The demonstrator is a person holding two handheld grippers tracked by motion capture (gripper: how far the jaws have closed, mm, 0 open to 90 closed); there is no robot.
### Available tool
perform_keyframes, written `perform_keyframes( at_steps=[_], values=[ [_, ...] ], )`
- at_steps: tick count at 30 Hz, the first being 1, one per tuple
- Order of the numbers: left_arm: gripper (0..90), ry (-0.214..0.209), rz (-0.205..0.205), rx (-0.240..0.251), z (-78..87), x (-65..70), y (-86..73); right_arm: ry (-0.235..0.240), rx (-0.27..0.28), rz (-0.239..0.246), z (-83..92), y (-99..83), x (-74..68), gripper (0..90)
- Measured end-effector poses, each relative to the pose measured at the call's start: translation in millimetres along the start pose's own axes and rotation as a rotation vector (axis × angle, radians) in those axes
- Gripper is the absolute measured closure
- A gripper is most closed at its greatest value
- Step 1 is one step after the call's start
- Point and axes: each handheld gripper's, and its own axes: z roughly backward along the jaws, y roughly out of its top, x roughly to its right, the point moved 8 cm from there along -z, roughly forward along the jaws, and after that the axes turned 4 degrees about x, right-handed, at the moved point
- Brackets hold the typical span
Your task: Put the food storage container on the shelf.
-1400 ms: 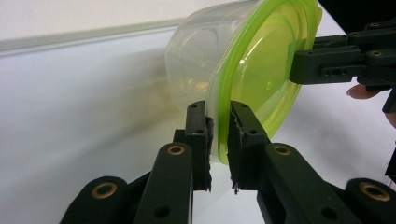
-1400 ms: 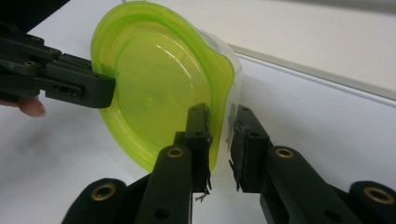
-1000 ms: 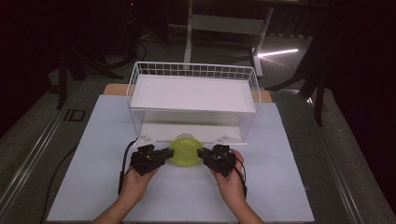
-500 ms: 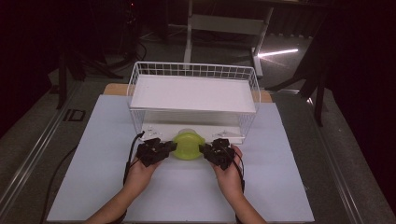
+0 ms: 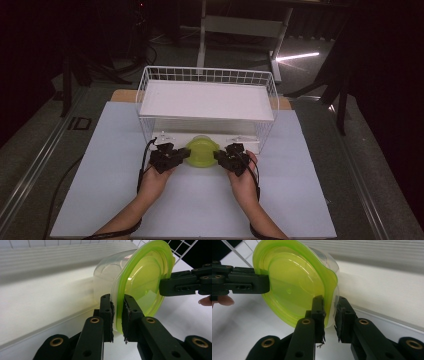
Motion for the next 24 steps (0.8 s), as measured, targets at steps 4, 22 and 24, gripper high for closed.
perform_keyframes(
  at_steps=[4, 22, 24],
  values=[
    [80.5, 0.001, 0.002, 0.007, -3.4, -1.5, 1.0, -0.004, 0.005, -0.007, -3.5, -0.8, 3.3, 78.5],
    [72.0, 0.020, -0.094, 0.090, -14.1, -11.4, 22.9, -0.034, 0.080, -0.020, -11.7, 19.6, 14.5, 73.6],
    [69.4, 0.036, -0.079, 0.082, -16.3, -14.8, 24.7, -0.046, 0.089, -0.006, -13.8, 21.8, 14.0, 71.1]
  ],
)
